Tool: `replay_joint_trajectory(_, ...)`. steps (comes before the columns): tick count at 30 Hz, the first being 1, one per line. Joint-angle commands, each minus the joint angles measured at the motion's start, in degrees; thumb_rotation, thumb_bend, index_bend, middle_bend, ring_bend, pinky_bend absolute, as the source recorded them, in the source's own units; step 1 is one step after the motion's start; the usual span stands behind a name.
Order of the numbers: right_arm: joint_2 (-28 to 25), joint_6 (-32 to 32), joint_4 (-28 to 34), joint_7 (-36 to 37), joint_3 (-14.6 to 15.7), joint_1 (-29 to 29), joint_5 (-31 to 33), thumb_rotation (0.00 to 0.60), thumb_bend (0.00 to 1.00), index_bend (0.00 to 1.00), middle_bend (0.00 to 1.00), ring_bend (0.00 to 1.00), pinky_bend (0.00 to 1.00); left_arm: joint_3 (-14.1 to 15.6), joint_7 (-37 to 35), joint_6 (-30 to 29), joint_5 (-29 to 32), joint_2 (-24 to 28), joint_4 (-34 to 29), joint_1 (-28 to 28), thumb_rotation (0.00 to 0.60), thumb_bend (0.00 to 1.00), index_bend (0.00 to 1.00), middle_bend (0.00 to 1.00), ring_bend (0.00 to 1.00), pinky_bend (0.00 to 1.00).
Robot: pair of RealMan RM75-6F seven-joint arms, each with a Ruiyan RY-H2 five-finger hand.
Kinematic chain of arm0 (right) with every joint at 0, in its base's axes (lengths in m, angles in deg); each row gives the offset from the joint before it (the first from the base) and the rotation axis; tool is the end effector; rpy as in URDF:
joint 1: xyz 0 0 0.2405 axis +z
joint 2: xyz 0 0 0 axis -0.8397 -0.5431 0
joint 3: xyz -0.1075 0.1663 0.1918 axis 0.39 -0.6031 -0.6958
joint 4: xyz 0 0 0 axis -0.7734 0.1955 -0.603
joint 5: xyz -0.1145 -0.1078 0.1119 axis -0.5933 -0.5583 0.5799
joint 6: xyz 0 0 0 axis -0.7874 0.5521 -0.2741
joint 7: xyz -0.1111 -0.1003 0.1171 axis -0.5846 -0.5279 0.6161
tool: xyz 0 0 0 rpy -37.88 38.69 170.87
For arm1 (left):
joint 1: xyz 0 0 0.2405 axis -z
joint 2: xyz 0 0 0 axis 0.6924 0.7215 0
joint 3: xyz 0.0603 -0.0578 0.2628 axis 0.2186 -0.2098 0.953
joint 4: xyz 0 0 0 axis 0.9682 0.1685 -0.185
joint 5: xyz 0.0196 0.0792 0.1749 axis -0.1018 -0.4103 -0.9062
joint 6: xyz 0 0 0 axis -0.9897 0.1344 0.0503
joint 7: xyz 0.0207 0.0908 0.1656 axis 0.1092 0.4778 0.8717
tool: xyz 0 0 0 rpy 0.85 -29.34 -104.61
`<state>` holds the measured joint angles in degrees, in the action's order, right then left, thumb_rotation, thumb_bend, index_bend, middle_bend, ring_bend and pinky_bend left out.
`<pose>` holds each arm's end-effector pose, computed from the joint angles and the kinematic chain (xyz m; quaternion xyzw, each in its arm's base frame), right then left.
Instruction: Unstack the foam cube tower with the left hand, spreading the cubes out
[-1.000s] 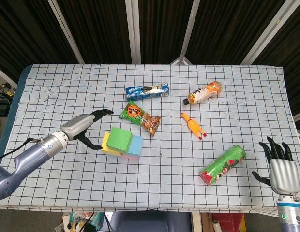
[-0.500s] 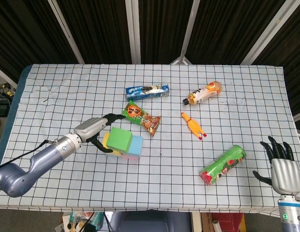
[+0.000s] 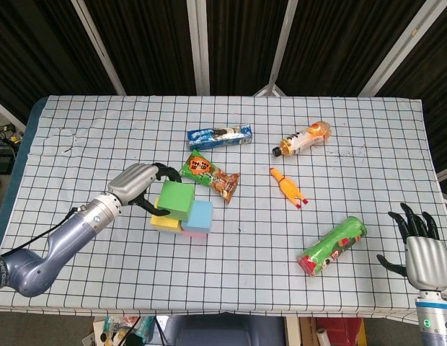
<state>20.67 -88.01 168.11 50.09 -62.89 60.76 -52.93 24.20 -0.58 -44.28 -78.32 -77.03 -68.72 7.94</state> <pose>-0.3237 -0.2284 0.1789 0.5634 -0.3900 0.3712 0.6267 -0.0853 0.4015 0.0989 -0.7206 -0.4938 -0.3991 0.2786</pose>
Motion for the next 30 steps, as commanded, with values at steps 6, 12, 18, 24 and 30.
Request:
replay_joint_trajectory(6, 0.18, -0.01, -0.1, -0.18, 0.12, -0.02, -0.12, 0.6, 0.0, 0.22, 0.09, 0.18, 0.07, -3.0, -5.43, -10.89, -7.27, -0.3, -3.14, -5.18, 0.6, 0.27, 0.38, 0.47, 0.25, 0.33)
replay_joint_trajectory(12, 0.44, -0.22, -0.03, -0.6, 0.06, -0.08, 0.01, 0.6, 0.0, 0.22, 0.09, 0.18, 0.07, -1.99, -11.85, -9.39, -14.44, 6.12, -8.25, -7.95, 0.6, 0.26, 0.37, 0.48, 0.27, 0.34)
replay_joint_trajectory(18, 0.97, -0.24, -0.11, -1.38, 0.15, -0.07, 0.06, 0.6, 0.0, 0.22, 0.09, 0.18, 0.07, -0.09, -22.85, -3.16, -21.74, 13.65, -11.77, -8.78, 0.6, 0.26, 0.36, 0.48, 0.28, 0.34)
replay_joint_trajectory(24, 1.52, -0.34, -0.24, -2.04, 0.17, -0.02, 0.01, 0.6, 0.0, 0.22, 0.09, 0.18, 0.07, 0.96, -30.07, 0.25, -25.94, 16.08, -11.26, -8.03, 0.6, 0.26, 0.36, 0.48, 0.28, 0.34)
replay_joint_trajectory(30, 2.01, -0.11, -0.18, -2.71, 0.16, 0.13, 0.23, 0.6, 0.0, 0.22, 0.09, 0.18, 0.07, 2.46, -38.51, 4.24, -30.47, 16.35, -10.99, -5.84, 0.6, 0.26, 0.36, 0.48, 0.28, 0.34)
